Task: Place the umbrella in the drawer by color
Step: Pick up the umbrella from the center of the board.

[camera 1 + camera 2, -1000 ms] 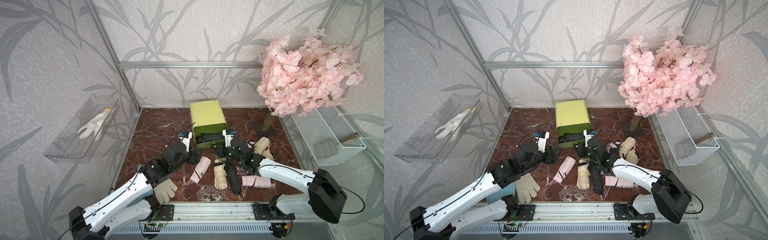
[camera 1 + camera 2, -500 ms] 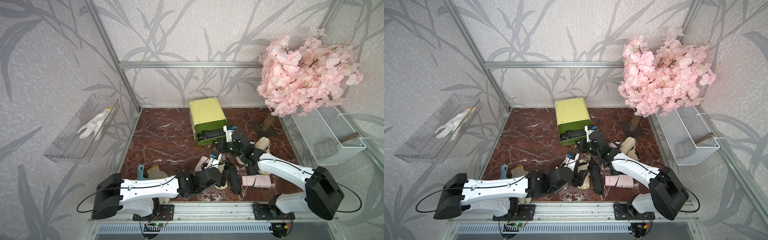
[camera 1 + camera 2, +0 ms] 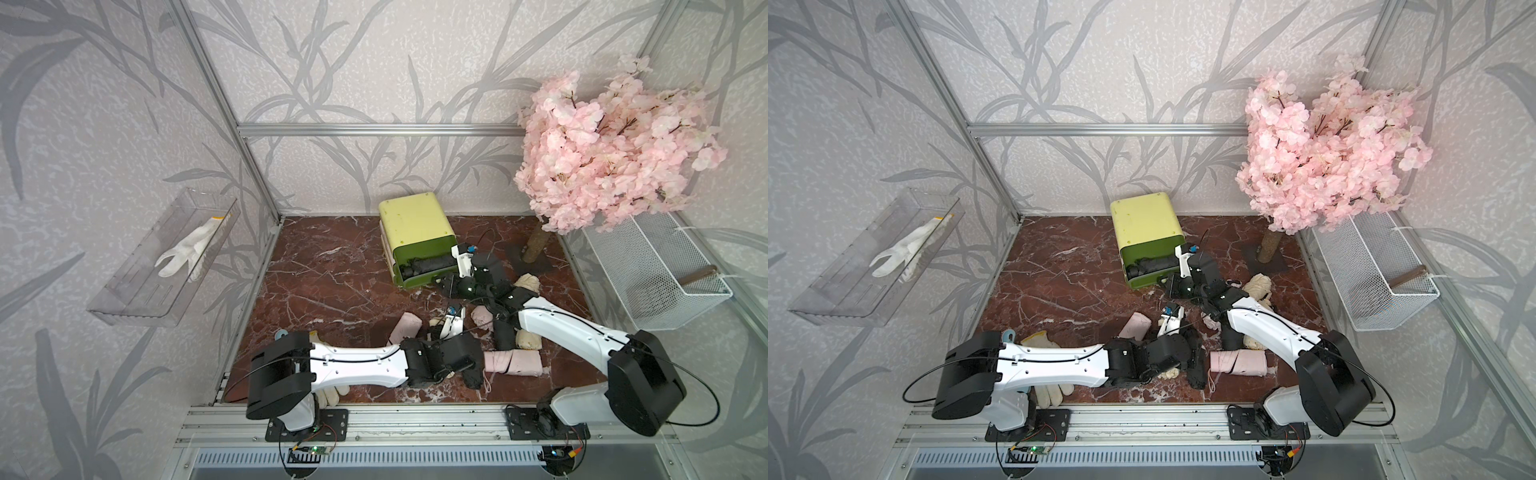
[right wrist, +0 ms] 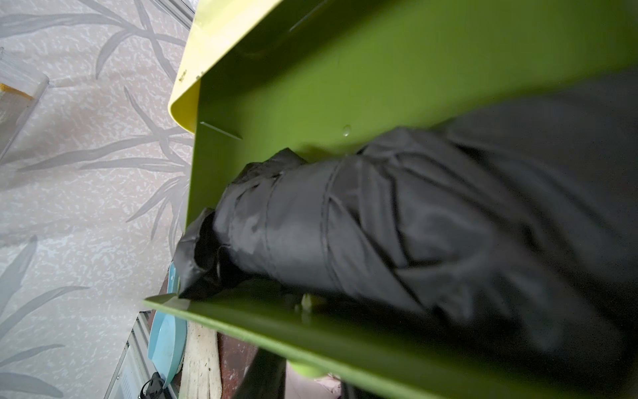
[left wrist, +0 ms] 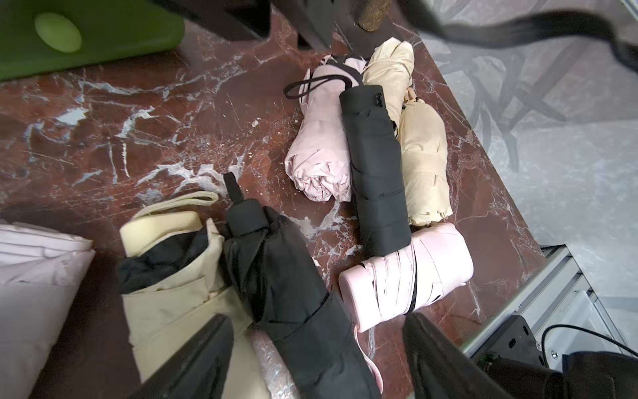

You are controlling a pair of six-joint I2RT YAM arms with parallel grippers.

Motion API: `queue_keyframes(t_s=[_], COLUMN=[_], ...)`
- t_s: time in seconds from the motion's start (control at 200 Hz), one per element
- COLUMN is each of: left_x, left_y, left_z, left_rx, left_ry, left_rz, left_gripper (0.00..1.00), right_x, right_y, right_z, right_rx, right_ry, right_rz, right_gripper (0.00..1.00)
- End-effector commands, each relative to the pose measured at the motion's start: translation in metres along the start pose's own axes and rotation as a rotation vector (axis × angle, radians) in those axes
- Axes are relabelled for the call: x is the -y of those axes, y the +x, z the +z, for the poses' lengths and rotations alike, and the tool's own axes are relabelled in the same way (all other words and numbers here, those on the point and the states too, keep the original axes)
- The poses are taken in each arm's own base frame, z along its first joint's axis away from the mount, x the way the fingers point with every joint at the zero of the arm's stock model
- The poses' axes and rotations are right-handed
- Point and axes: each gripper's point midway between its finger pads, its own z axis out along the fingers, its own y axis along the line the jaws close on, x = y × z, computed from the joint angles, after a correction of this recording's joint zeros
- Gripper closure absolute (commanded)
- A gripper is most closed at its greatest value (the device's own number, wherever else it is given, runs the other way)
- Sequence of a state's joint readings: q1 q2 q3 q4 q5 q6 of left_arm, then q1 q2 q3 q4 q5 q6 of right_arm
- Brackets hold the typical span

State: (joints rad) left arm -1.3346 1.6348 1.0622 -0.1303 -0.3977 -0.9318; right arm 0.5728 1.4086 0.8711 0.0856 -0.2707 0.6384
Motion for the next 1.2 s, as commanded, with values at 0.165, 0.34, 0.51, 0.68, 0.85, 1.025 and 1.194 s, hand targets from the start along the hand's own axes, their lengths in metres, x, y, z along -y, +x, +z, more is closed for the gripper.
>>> queue_keyframes(t_s=[0.165,0.34,0.51,0.68,0.85,1.025,1.194], left_x=[-0.024,-0.012,-0.013,0.006,-0.002,-0.018,-0.012], left_y=[0.044,0.063,0.076,0.066,0.097,0.12,0.093], left_z=[0.018,0.039,0.046,0.039,0.053,0.071,0.067], left_rx=[-0.135,-0.198,-0.239,-0.235,-0.341,-0.388,-0.284], left_ry=[-0.105,-0.085,-0.095,-0.094,-0.127,-0.179,-0.165], left_rz=[-0.078,-0.096,-0.109,-0.022,-0.008,0.019,0.073], left_gripper=[0.18,0.18,0.18,0.19,0.23,0.31,0.65], right_x=[0.011,0.013,0.014,0.015,0.015,0.014,0.016], right_y=[-0.003,-0.001,0.0,0.001,0.0,-0.002,-0.002], right_z=[0.008,0.009,0.008,0.009,0.009,0.005,0.002], right_rx=[-0.016,-0.029,-0.033,-0.035,-0.035,-0.029,-0.027], right_ry=[0.035,0.034,0.032,0.034,0.032,0.027,0.031], right_rz=[0.013,0.016,0.018,0.018,0.021,0.02,0.017], right_gripper=[0.92,0.92,0.91,0.92,0.91,0.91,0.91])
